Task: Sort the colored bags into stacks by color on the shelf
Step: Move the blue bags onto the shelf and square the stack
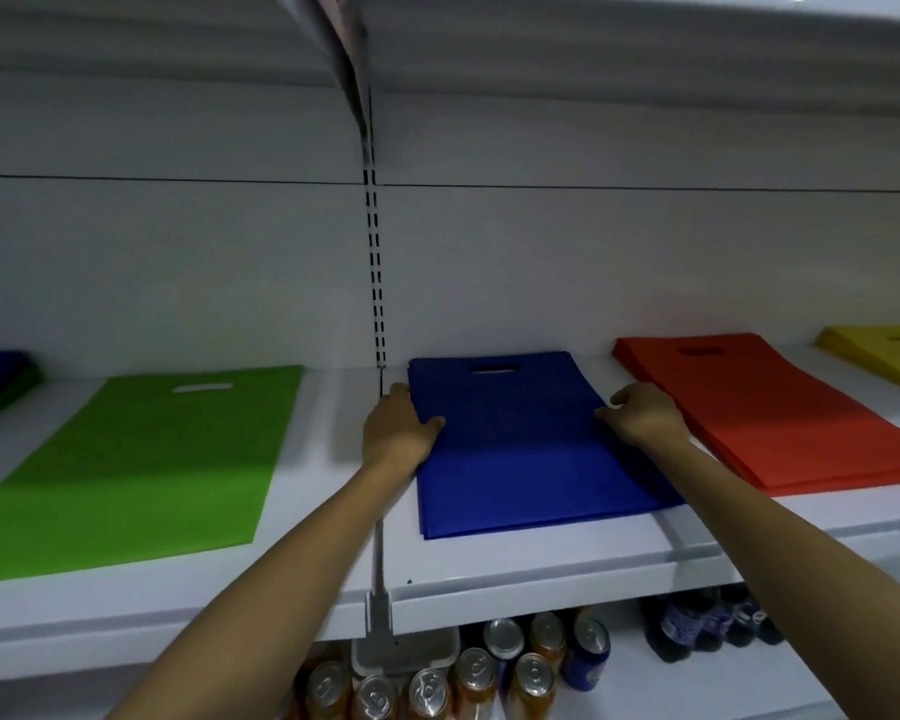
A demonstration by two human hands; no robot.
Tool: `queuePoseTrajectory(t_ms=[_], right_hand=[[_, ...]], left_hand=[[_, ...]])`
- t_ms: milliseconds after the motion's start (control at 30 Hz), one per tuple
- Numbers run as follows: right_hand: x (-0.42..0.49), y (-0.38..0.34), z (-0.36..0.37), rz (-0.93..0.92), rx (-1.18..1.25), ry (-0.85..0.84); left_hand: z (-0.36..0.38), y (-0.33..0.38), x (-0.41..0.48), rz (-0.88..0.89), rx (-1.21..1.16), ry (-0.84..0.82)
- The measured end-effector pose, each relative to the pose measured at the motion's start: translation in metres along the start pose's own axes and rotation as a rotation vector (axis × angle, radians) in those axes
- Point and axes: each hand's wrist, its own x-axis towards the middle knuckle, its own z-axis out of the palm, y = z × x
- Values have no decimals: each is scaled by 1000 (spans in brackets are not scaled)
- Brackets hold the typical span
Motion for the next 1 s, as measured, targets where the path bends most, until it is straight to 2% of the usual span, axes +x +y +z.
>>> queuePoseTrajectory(t_ms=[133,267,467,700,833,1000], right_hand=[[6,5,0,-17,29,-44],[4,8,3,-61,-46,-65],[6,10,6,-123,-109,-38],[7,0,-1,-188,-210,-20],[5,-18,-12,-368,-283,57],[-8,-63,-8,-554,-243,-8]], left_hand=[[0,16,2,-97,101,-22],[6,17,11,-152,130,-11],[10,23,8,-111,337,-36],[2,28,-1,-80,360,-26],[-26,32,-17,74,689,88],[-82,18,-56,136,1006,247]])
